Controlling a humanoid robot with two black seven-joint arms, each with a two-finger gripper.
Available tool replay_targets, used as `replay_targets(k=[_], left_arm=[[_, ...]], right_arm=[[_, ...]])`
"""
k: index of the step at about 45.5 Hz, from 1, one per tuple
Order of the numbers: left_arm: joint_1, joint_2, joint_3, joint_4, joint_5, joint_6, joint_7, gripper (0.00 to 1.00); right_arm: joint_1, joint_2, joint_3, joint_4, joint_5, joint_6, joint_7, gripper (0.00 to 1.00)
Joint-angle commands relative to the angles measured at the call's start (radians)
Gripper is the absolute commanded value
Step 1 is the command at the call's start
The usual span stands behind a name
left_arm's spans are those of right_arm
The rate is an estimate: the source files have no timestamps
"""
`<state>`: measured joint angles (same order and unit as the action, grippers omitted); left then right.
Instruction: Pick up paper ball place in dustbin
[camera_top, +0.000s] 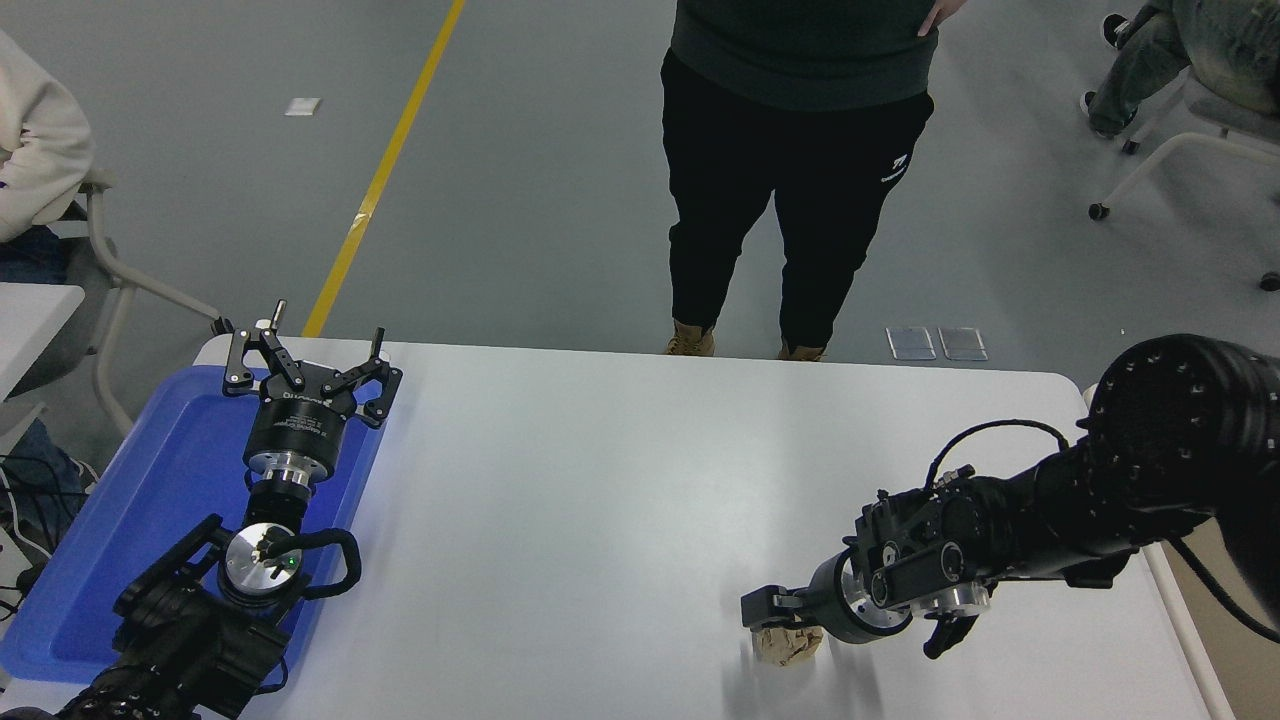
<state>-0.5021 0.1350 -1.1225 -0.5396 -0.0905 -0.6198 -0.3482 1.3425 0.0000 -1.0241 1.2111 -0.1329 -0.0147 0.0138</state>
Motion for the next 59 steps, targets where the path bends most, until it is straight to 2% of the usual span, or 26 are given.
replay_targets(k=[1, 5, 11, 12, 15, 16, 37, 53, 59], left_arm=[[0.0, 0.0, 0.0, 0.0, 0.0, 0.0, 0.0, 1.0], [-0.001, 0.0, 0.0, 0.001, 0.0, 0.0, 0.0, 1.0], [-0.001, 0.0, 0.0, 0.0, 0.0, 0.0, 0.0, 1.0], [-0.001, 0.0, 0.0, 0.0, 0.0, 0.0, 0.0, 1.0], [-0.001, 0.0, 0.001, 0.0, 0.0, 0.0, 0.0, 1.0], [-0.001, 0.0, 0.0, 0.0, 0.0, 0.0, 0.0, 1.0], [-0.001, 0.0, 0.0, 0.0, 0.0, 0.0, 0.0, 1.0], [-0.001, 0.0, 0.0, 0.0, 0.0, 0.0, 0.002, 1.0], [-0.001, 0.0, 0.001, 0.0, 0.002, 0.0, 0.0, 1.0]], right_arm=[[-0.008, 0.0, 0.006, -0.004, -0.001, -0.008, 0.0, 0.89], [-0.008, 0.0, 0.006, -0.004, -0.002, -0.008, 0.002, 0.66], [-0.009, 0.0, 0.007, -0.004, -0.005, -0.013, 0.008, 0.43], [-0.009, 0.0, 0.007, -0.004, -0.005, -0.017, 0.011, 0.36], [-0.009, 0.0, 0.006, -0.002, -0.011, -0.03, 0.015, 0.03], [-0.009, 0.0, 0.006, -0.002, -0.016, -0.033, 0.017, 0.0], [0.141, 0.0, -0.044, 0.077, -0.027, -0.022, 0.018, 0.0], [0.446, 0.0, -0.082, 0.258, -0.031, 0.032, 0.034, 0.0], [0.547, -0.063, -0.086, 0.298, -0.034, 0.11, 0.034, 0.0]])
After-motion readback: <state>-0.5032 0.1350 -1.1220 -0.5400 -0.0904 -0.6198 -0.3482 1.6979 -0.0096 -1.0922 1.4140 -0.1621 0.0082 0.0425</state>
